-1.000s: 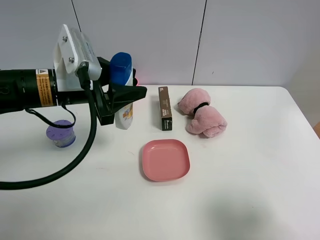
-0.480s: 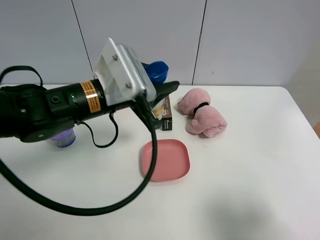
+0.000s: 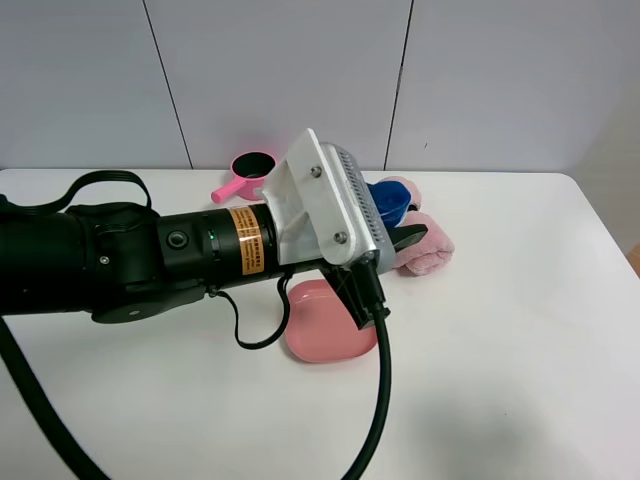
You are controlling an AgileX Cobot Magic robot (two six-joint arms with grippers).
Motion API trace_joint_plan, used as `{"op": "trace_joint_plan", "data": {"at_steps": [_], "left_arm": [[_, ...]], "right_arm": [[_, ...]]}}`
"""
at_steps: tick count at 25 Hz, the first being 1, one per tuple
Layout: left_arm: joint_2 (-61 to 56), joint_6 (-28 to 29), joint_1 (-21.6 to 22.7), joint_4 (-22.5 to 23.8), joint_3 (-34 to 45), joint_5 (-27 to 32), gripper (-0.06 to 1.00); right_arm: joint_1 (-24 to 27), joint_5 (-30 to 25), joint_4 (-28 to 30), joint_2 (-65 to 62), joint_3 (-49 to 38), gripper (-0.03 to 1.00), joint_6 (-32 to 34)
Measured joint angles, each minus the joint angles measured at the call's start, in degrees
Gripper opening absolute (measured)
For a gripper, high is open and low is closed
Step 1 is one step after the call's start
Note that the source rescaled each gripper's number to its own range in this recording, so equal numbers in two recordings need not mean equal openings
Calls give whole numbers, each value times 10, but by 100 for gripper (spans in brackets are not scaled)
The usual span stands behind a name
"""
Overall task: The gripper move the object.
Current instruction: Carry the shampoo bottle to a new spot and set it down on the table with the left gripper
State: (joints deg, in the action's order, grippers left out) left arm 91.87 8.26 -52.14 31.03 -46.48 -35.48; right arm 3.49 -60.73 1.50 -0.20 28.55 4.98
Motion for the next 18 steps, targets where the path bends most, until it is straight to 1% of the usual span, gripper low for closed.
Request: {"op": "trace_joint_plan", "data": {"at_steps": [2, 4, 6, 11, 13, 16, 18], "left_arm": [[10, 0, 1, 21, -10, 7, 1], [20, 1, 7, 27, -16, 2, 1], [30, 19, 14, 18, -18, -12, 1], [37, 65, 26, -23, -22, -50, 1], [37, 75, 28, -27, -31, -53, 1], [39, 85, 28, -10, -50, -30, 1], [46, 106, 28, 7, -63, -20, 1]], "right_arm": [[0, 0, 0, 0, 0, 100, 0], [0, 0, 0, 0, 0, 100, 0], [0, 0, 0, 0, 0, 100, 0], [0, 0, 0, 0, 0, 100, 0], [0, 0, 0, 0, 0, 100, 0], [0, 0, 0, 0, 0, 100, 0], [0, 0, 0, 0, 0, 100, 0]]}}
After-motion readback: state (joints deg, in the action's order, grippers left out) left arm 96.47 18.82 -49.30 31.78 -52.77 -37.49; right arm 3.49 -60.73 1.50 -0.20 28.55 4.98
